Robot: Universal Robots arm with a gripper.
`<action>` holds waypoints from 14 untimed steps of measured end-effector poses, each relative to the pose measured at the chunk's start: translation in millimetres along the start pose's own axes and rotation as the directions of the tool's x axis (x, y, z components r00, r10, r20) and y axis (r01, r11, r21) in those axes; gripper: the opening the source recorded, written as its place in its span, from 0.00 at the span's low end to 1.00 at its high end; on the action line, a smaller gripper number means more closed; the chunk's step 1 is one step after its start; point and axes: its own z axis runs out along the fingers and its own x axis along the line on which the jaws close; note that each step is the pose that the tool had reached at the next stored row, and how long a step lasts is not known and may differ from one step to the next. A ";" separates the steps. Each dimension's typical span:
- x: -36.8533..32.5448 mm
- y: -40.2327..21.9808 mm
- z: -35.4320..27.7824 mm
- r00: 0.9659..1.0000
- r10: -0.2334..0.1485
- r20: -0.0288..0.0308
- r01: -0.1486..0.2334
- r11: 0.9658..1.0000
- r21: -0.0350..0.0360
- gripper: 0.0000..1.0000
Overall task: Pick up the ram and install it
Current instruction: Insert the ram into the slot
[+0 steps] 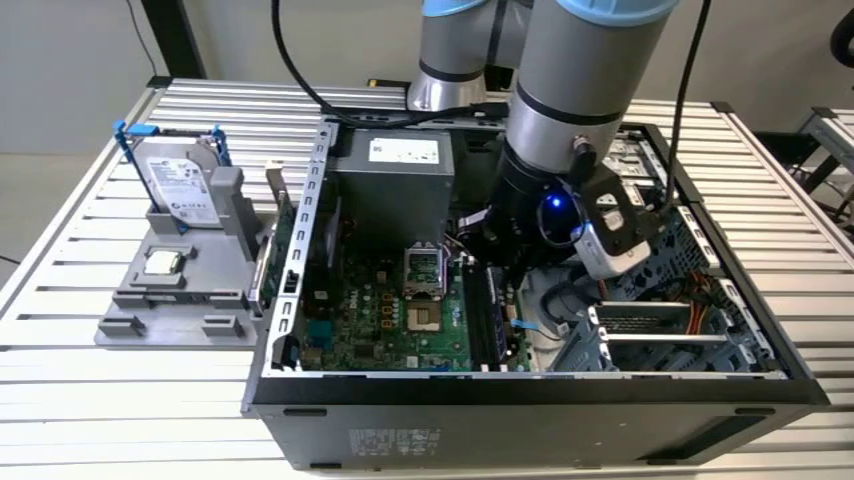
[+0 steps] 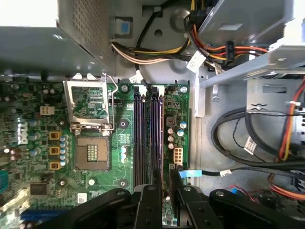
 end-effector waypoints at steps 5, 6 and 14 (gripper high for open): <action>0.0 0.0 0.0 1.000 0.000 0.000 0.000 1.000 -0.001 0.00; 0.0 0.0 -0.1 1.000 0.000 0.000 0.000 1.000 -0.001 0.00; 0.0 0.0 -0.1 1.000 0.000 0.000 0.000 1.000 -0.003 0.00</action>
